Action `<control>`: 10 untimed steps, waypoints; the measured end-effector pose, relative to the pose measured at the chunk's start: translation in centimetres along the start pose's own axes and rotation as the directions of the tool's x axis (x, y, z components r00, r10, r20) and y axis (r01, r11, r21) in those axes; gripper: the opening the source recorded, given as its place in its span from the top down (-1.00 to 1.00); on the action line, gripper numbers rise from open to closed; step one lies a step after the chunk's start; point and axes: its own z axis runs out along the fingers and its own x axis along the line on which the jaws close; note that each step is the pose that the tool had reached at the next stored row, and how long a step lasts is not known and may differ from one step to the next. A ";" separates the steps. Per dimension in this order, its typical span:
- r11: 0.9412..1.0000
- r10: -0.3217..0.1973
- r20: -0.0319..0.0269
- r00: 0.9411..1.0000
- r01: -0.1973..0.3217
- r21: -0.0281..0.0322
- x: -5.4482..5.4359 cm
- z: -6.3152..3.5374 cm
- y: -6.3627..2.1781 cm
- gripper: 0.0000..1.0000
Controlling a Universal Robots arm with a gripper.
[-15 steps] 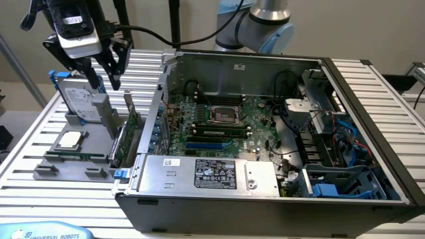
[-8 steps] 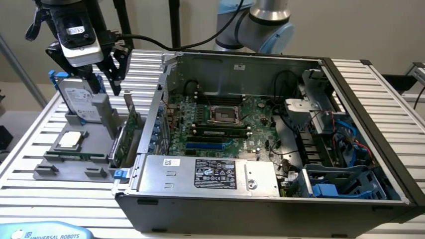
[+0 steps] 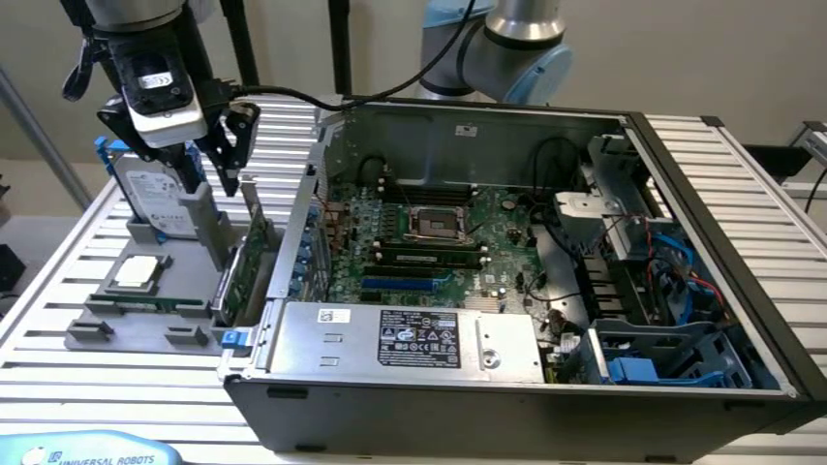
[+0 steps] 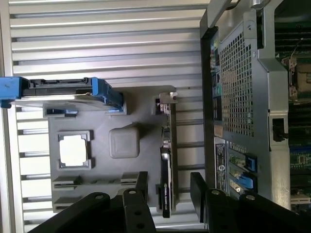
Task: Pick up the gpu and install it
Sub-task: 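Pick up the gpu and move the gpu toward the slot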
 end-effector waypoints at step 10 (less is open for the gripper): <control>1.000 0.000 0.000 1.000 0.000 0.000 0.0 1.81 -0.13 0.04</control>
